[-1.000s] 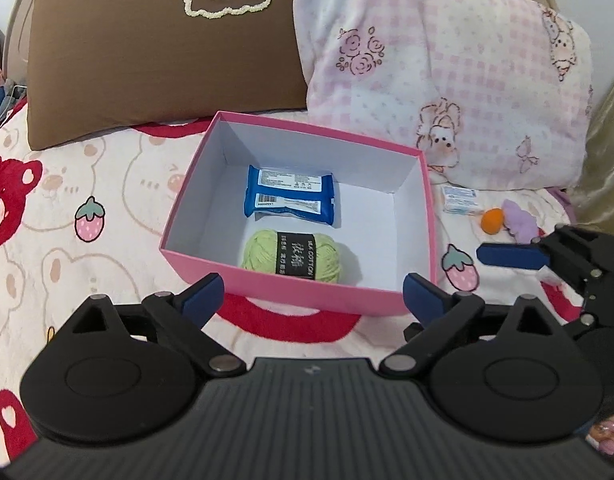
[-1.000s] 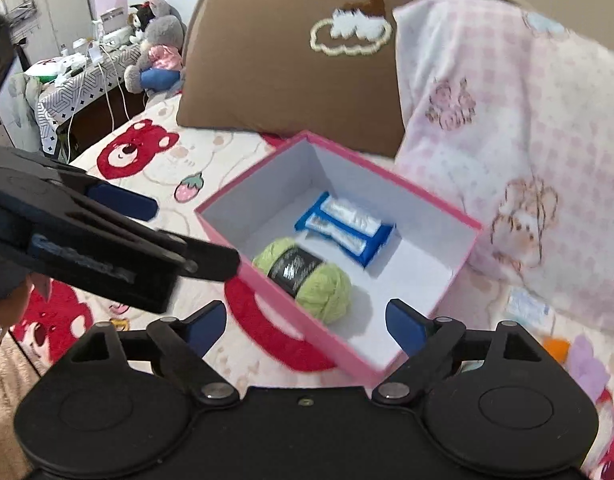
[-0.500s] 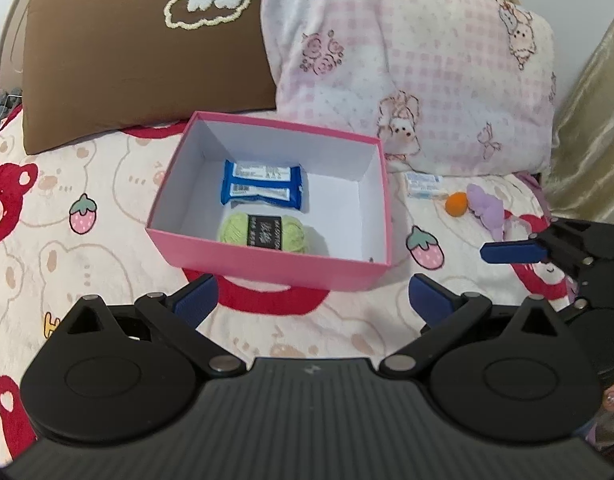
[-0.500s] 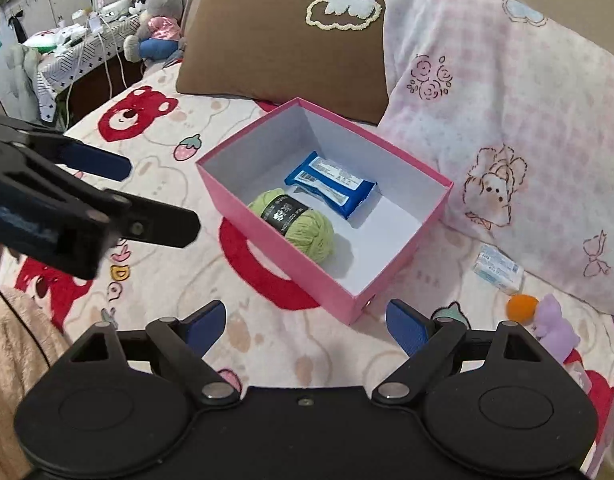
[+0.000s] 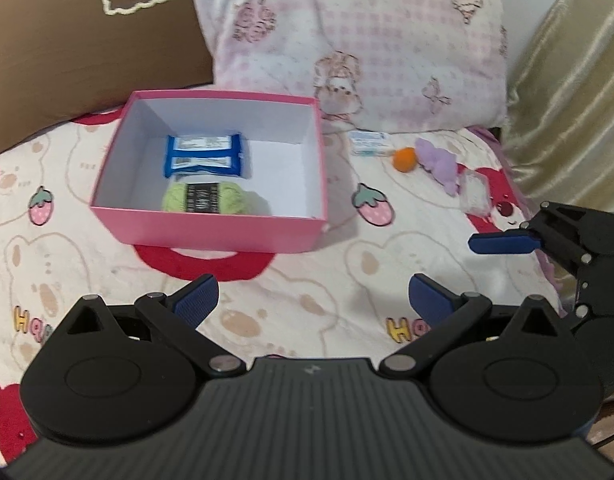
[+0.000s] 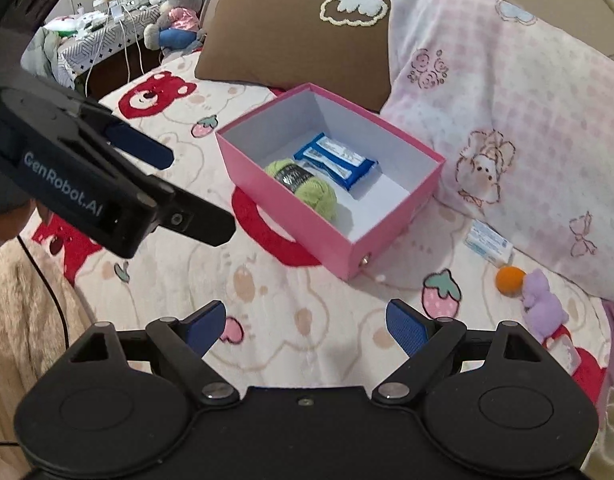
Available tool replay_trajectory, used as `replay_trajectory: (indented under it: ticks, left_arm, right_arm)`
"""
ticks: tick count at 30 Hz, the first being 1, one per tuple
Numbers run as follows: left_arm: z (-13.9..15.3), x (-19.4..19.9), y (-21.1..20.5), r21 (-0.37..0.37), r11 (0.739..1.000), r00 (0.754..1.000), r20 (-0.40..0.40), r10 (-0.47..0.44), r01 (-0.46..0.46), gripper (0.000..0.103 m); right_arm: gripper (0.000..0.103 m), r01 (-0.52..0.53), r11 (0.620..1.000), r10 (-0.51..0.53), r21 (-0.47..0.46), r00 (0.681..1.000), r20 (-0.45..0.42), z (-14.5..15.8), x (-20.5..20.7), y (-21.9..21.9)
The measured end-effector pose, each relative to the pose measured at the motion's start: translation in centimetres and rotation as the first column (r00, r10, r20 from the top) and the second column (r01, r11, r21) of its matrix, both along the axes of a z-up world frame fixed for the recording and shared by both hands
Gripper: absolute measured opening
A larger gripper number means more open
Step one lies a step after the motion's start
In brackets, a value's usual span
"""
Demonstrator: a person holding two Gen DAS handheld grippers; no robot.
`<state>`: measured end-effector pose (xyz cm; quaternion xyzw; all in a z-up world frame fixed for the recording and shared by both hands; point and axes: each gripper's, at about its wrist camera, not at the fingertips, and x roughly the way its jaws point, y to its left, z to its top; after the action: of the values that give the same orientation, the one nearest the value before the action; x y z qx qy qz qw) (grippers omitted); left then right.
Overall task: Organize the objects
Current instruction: 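Raise the right tool and move it to the clear floss-pick box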
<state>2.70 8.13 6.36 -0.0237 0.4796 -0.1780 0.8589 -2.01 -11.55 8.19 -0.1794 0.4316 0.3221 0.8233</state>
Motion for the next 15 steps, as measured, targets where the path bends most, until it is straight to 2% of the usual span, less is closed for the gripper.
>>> replay_trajectory:
  ticks: [5, 11, 15]
  left_arm:
    - [0.1, -0.5, -1.3, -0.027, 0.999, 0.998, -0.040, -0.040, 0.039, 0.103]
    - [-0.2, -1.1, -2.9, -0.001, 0.997, 0.996, -0.057, -0.072, 0.072, 0.103]
    - [-0.6, -1.1, -4.9, -0.010, 0.994, 0.992, -0.065, -0.111, 0.111, 0.103]
  right_arm:
    - [0.090, 0.002, 1.000, -0.002, -0.013, 1.000, 0.005, -0.1, -0.9, -1.4]
    - [0.090, 0.006, 0.999, -0.006, -0.040, 1.000, 0.007, -0.8, -1.3, -3.2]
    - [0.090, 0.018, 0.997, -0.018, -0.081, 1.000, 0.000, -1.7, -1.2, -4.9]
